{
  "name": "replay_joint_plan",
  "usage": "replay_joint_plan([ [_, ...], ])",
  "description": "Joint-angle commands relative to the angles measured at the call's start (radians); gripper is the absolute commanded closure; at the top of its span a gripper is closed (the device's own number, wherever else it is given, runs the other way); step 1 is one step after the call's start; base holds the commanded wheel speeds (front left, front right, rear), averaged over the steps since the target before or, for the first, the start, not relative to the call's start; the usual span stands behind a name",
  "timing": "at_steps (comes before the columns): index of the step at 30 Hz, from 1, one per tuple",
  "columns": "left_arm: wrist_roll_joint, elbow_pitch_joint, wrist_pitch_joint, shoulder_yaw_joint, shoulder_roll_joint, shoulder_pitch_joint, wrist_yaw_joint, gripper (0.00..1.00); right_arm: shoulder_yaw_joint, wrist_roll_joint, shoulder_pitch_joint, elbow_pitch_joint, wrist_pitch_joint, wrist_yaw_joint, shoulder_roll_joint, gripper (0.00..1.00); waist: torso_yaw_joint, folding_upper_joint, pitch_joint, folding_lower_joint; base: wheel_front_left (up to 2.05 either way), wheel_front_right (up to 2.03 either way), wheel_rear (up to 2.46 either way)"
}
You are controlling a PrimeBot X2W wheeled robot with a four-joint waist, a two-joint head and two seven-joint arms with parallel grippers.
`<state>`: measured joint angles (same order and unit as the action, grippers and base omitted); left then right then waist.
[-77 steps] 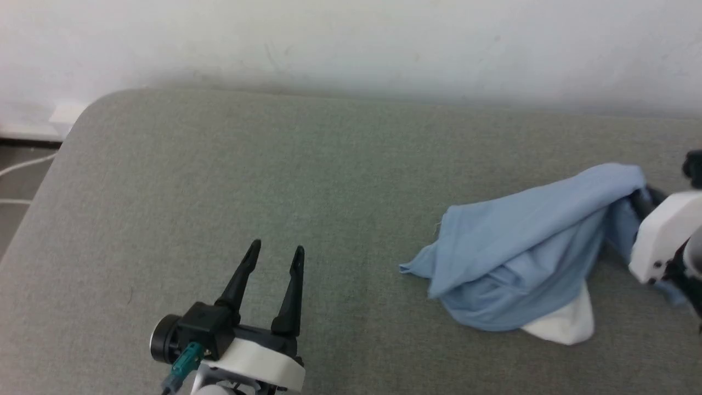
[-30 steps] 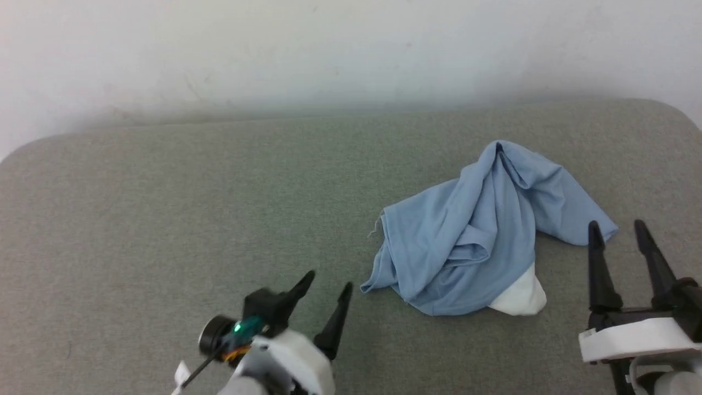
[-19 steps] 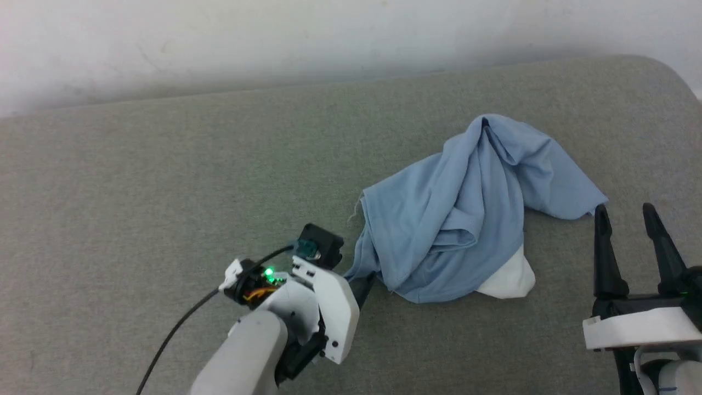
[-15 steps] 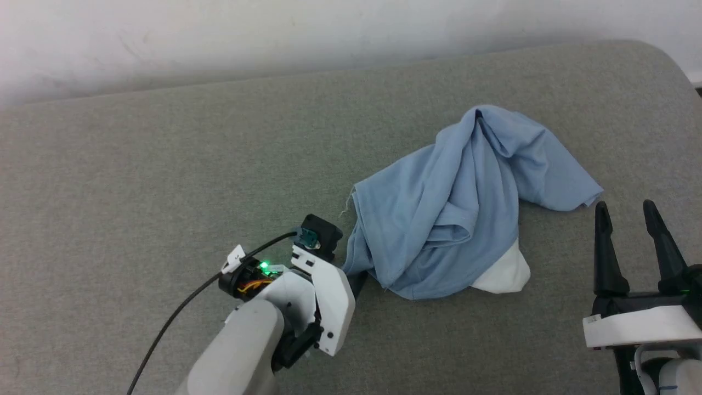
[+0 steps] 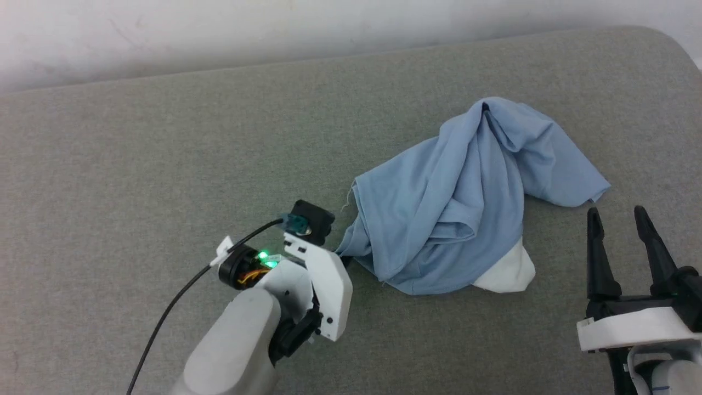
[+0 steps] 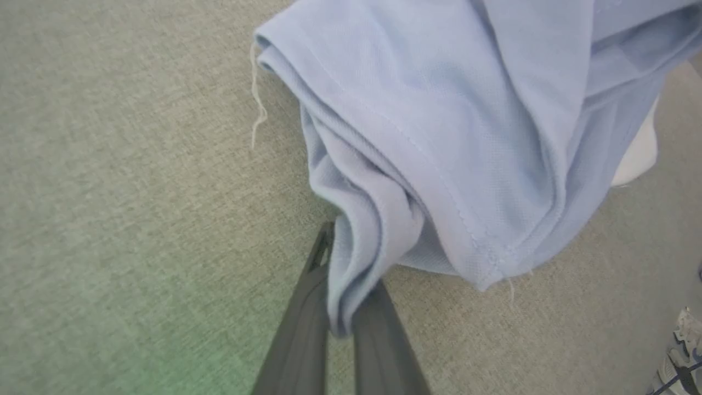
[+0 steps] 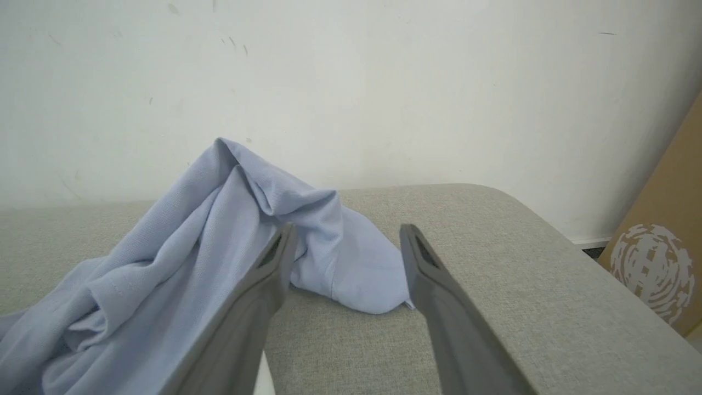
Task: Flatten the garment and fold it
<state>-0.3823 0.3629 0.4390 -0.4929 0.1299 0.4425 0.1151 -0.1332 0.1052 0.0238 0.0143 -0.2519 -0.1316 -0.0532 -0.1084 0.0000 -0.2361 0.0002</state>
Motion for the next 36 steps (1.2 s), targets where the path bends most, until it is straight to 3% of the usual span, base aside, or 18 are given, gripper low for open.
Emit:
replay_joint_plan([
  [1,-0.013,-0.009,-0.019,0.008,0.005,-0.030,0.005,1.00,-0.001,-0.007,0.012,0.003,-0.007,0.001,0.003,0.00,0.022,0.0000,0.025,-0.0002,0.00,0.00,0.00],
  [7,-0.058,-0.124,-0.097,0.066,0.030,-0.121,-0.021,1.00,-0.010,-0.020,-0.007,0.008,-0.003,0.001,0.003,0.00,0.078,0.0000,0.079,-0.0002,0.00,0.00,0.00],
  [12,-0.107,-0.237,-0.125,0.145,0.068,-0.231,-0.072,1.00,-0.008,-0.026,-0.020,0.007,0.009,0.001,0.003,0.00,0.120,0.0000,0.107,-0.0002,0.00,0.00,0.00],
  [18,-0.168,-0.342,-0.163,0.297,0.111,-0.381,-0.184,1.00,-0.006,-0.022,-0.039,0.008,0.022,0.001,0.003,0.00,0.166,0.0000,0.136,-0.0002,0.00,0.00,0.00],
  [22,-0.125,-0.346,-0.158,0.332,0.149,-0.461,-0.262,1.00,0.007,-0.021,-0.052,0.021,0.037,0.001,0.003,0.00,0.194,0.0000,0.148,-0.0002,0.00,0.00,0.00],
  [23,-0.116,-0.348,-0.166,0.331,0.145,-0.467,-0.272,0.36,0.012,-0.022,-0.053,0.025,0.042,0.001,0.003,0.00,0.200,0.0000,0.150,-0.0002,0.00,0.00,0.00],
  [24,-0.118,-0.350,-0.177,0.330,0.134,-0.468,-0.277,0.00,0.018,-0.026,-0.053,0.029,0.046,0.001,0.003,0.00,0.204,0.0000,0.152,-0.0002,0.00,0.00,0.00],
  [29,-0.102,-0.368,-0.324,0.338,0.098,-0.439,-0.265,0.00,0.026,-0.037,-0.052,0.037,0.067,0.001,0.003,0.00,0.222,0.0000,0.164,-0.0002,0.00,0.00,0.00],
  [36,0.003,-0.381,-0.661,0.309,0.099,-0.417,-0.177,0.00,0.046,-0.066,-0.053,0.041,0.164,0.001,-0.004,0.00,0.251,0.0000,0.181,-0.0002,0.00,0.00,0.00],
])
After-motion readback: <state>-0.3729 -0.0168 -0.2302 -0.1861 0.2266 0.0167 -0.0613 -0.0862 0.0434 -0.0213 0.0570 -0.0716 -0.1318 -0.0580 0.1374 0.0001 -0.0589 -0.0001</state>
